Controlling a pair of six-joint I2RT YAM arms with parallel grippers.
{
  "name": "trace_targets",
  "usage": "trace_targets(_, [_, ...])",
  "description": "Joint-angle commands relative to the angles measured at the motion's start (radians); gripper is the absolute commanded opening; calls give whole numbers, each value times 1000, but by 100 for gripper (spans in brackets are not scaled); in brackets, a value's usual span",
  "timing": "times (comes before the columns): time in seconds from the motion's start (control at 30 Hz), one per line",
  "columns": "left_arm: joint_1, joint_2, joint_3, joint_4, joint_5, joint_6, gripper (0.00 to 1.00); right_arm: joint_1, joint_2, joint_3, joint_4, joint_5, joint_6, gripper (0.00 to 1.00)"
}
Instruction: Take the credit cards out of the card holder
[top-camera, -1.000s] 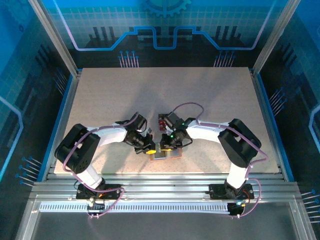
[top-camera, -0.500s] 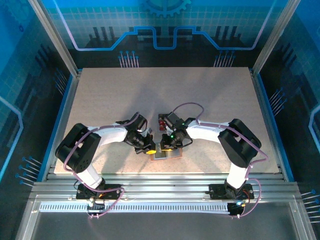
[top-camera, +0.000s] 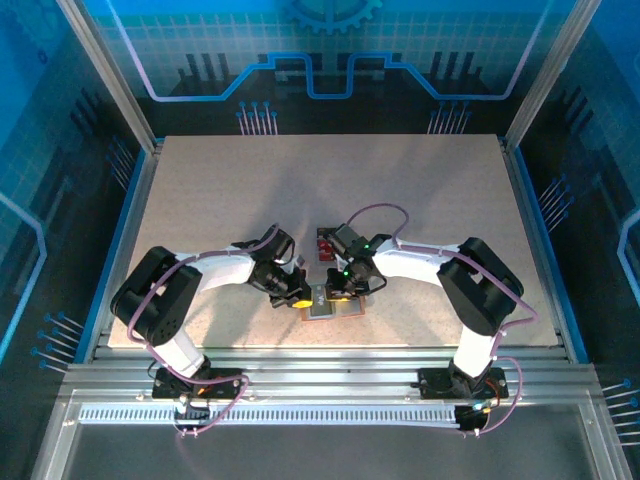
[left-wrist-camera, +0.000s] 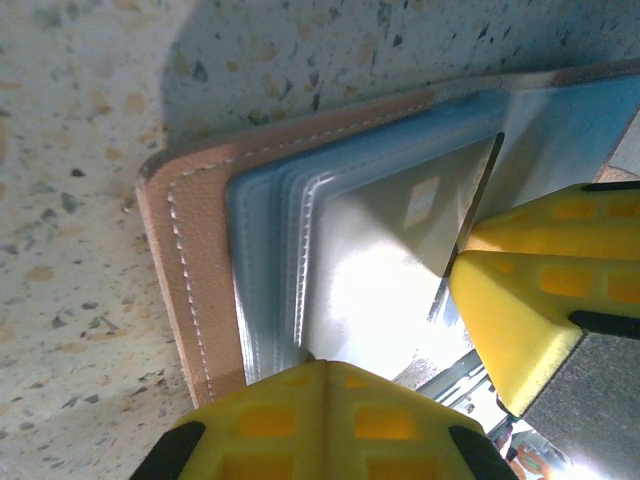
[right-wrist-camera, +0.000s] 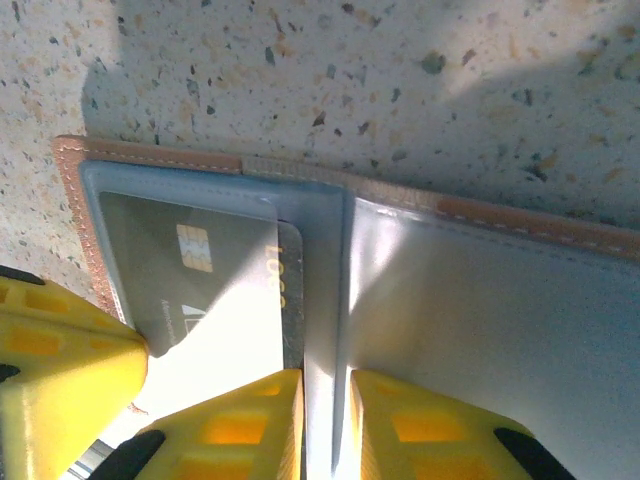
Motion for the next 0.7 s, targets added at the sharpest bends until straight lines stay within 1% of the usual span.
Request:
trace_targets(0.0, [-4, 12, 0, -52, -39, 25, 4, -10, -33, 1, -24, 3, -5, 20])
trace_targets(0.3, [48, -8, 8, -84, -33, 56, 4, -4, -45, -76, 70, -63, 64, 20])
trace_targets(0.43, [53, -12, 17, -84, -17, 60, 4, 14, -49, -100, 125, -88, 104, 20])
trace_targets(0.53, [52, -15, 16, -68, 6, 52, 4, 24, -48, -94, 115, -64, 108, 20])
trace_targets(0.67, [53, -21, 17, -76, 3, 56, 4, 24, -49, -90, 92, -29, 98, 20])
